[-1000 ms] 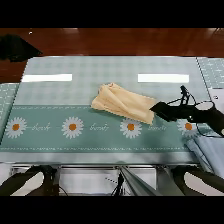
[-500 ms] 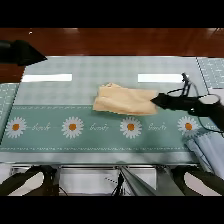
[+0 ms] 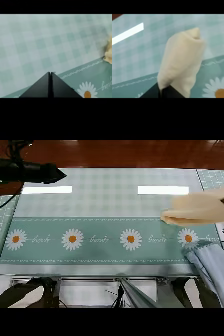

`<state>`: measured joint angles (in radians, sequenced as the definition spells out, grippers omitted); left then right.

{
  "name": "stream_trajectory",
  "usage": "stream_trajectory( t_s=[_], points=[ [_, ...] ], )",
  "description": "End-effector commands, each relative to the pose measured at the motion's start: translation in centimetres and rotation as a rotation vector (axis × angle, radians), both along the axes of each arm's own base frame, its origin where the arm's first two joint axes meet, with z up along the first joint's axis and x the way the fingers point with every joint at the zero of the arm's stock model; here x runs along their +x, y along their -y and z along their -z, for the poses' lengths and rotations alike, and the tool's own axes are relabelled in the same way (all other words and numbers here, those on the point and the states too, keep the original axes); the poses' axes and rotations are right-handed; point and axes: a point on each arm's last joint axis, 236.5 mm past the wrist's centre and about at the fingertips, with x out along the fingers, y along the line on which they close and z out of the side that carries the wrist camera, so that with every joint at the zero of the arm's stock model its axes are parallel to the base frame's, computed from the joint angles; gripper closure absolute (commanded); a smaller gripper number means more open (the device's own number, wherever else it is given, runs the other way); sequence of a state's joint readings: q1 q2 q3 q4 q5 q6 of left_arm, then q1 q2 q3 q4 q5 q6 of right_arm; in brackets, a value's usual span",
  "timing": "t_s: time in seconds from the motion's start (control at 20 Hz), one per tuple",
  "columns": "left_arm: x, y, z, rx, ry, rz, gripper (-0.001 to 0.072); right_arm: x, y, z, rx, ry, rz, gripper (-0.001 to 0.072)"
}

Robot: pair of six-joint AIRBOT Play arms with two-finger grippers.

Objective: Fold the shirts.

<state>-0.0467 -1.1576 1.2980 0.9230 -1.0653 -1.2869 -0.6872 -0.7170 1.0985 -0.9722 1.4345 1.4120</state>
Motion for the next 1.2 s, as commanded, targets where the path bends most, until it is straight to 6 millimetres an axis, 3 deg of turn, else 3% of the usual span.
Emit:
stream_trajectory(
  t_s=[0.0,0.15,0.35,0.45,0.6,0.75,0.8,0.85,1.0,1.05,1.15],
  points=[
    [1.4,1.5,1.9,0.024,0.03,0.025,0.0681,-9.8,6.2,0.7,-0.163,-0.273,0.315,0.0696],
    [1.9,2.8,5.3,0.06,-0.014,0.092,0.0681,-18.3,10.7,2.0,-0.223,-0.53,0.642,0.0695],
    [2.2,4.6,10.7,0.099,-0.099,0.171,0.0681,-26.2,12.0,1.8,-0.266,-0.776,0.872,0.0694],
    [2.3,4.9,12.8,0.132,-0.107,0.225,0.0681,-29.0,12.7,1.0,-0.322,-0.86,0.955,0.0693],
    [3.2,4.7,14.6,0.148,-0.109,0.22,0.0681,-29.8,12.5,0.8,-0.336,-0.898,0.935,0.0693],
    [4.2,4.5,14.8,0.15,-0.087,0.193,0.0681,-29.7,12.5,0.8,-0.345,-0.903,0.91,0.0669],
    [4.2,4.5,14.7,0.15,-0.086,0.193,0.0681,-29.6,12.7,0.8,-0.351,-0.897,0.91,0.0514],
    [4.1,4.5,14.7,0.15,-0.088,0.195,0.0681,-29.4,12.9,0.8,-0.355,-0.883,0.912,0.031],
    [3.9,4.8,13.6,0.135,-0.075,0.198,0.0681,-28.2,14.1,0.6,-0.391,-0.816,0.901,0.028],
    [3.9,4.9,12.7,0.123,-0.059,0.193,0.0681,-27.1,14.7,0.5,-0.405,-0.766,0.887,0.028],
    [3.8,5.0,10.0,0.101,-0.013,0.181,0.0681,-22.0,15.4,0.5,-0.372,-0.553,0.828,0.0281]
  ],
)
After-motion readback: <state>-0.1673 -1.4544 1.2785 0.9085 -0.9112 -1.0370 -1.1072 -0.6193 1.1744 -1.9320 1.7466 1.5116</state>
